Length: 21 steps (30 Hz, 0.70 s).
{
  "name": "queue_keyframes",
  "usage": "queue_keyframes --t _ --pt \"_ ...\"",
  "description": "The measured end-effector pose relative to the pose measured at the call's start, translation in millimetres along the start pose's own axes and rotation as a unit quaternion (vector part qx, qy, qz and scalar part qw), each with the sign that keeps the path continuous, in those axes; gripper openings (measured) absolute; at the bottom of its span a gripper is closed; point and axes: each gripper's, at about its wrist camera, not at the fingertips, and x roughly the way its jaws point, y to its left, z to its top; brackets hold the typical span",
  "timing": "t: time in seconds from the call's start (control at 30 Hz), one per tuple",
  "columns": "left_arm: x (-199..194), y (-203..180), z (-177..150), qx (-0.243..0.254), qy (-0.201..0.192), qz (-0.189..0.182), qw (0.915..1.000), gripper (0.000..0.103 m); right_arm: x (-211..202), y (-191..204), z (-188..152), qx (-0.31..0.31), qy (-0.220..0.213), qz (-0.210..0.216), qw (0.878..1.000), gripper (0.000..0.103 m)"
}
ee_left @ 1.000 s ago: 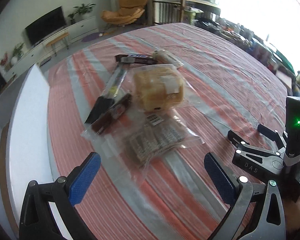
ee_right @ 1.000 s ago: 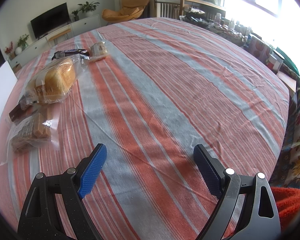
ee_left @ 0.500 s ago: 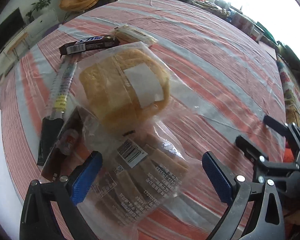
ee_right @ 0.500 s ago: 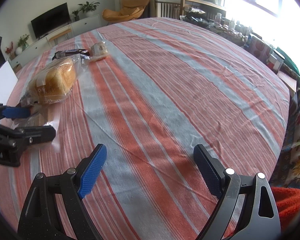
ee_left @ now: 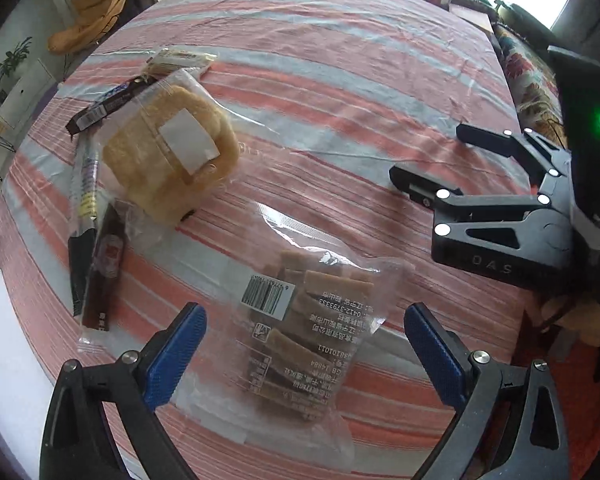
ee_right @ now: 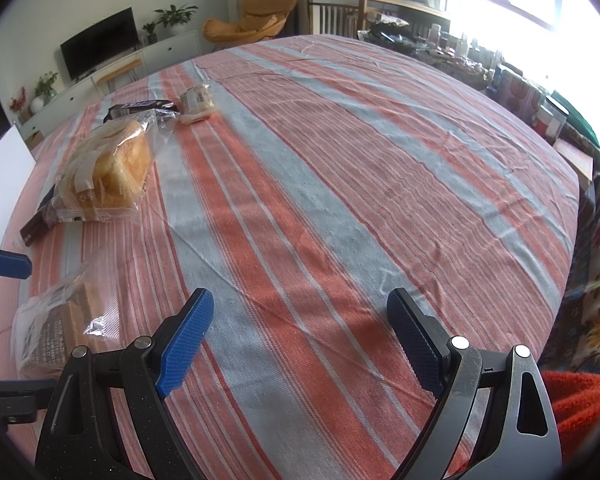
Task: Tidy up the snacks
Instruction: 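Lower the left tool onto the clear wafer pack and hold it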
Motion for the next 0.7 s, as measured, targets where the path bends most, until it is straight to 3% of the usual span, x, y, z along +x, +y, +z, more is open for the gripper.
queue_keyframes --t 0.07,0.13,0.17,0.27,0.33,0.4,0.5,0.57,0.63,0.7 --pt "15 -2 0 0.010 0.017 -0.005 0.9998 0.099 -1 -1 0 0.005 -0.001 0.004 1.000 0.091" --pt "21 -2 0 0.020 0.014 0.025 0.9994 0.102 -1 -1 0 0.010 -0.001 0.007 1.000 0.091" --pt "22 1 0 0.012 0.011 0.022 0.9996 0.103 -1 -1 1 0.010 -0.001 0.006 1.000 0.091" --pt "23 16 0 -0.044 0.001 0.027 0.9987 0.103 0 0 1 0.004 0.000 0.000 1.000 0.091" --pt "21 28 -5 -0.105 -0.011 0.045 0.9934 0.103 -1 -1 1 0.003 0.001 -0.001 1.000 0.091" --pt "18 36 -16 -0.176 -0.028 0.067 0.9817 0.103 -1 -3 1 0.005 0.000 0.003 1.000 0.091" --pt "11 42 -42 -0.293 -0.059 0.108 0.9481 0.102 -1 -4 1 0.010 0.000 0.008 1.000 0.091" --pt "7 42 -57 -0.338 -0.079 0.132 0.9287 0.103 -2 -4 1 0.008 0.000 0.006 1.000 0.091" --pt "6 44 -63 -0.353 -0.097 0.145 0.9192 0.103 -1 -3 1 0.004 0.001 0.000 1.000 0.091" --pt "8 45 -61 -0.358 -0.107 0.152 0.9152 0.103 -1 -2 0 0.000 0.002 -0.003 1.000 0.091"
